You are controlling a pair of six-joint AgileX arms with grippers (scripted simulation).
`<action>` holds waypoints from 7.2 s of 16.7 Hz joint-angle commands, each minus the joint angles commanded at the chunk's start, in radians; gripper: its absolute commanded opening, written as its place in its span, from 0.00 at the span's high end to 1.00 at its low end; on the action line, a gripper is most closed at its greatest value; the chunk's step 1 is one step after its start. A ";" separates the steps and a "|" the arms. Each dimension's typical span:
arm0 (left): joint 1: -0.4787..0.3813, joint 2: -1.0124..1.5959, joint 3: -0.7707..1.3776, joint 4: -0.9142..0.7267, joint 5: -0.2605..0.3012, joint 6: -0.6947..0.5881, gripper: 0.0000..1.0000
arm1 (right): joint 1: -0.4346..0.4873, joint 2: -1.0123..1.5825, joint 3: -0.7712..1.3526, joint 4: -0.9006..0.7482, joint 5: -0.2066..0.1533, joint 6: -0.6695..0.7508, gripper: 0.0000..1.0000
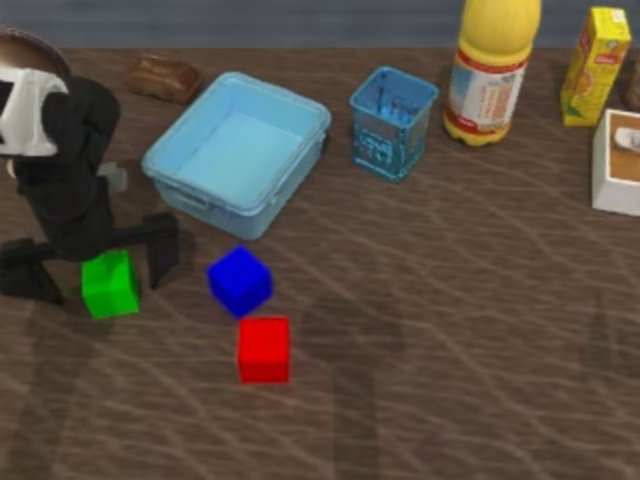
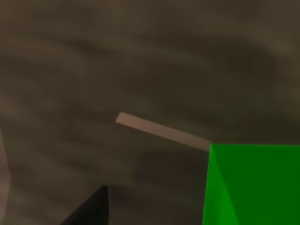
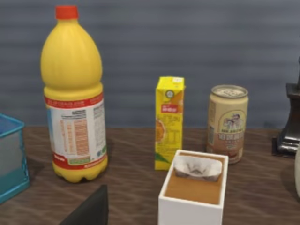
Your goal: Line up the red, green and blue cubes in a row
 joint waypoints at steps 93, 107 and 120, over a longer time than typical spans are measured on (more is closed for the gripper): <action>-0.657 0.155 0.365 -0.206 -0.004 -0.453 0.00 | 0.000 0.000 0.000 0.000 0.000 0.000 0.00; -0.641 0.088 0.529 -0.439 -0.005 -0.443 0.00 | 0.000 0.000 0.000 0.000 0.000 0.000 0.00; -0.412 0.062 0.431 -0.394 0.002 0.405 0.00 | 0.000 0.000 0.000 0.000 0.000 0.000 0.00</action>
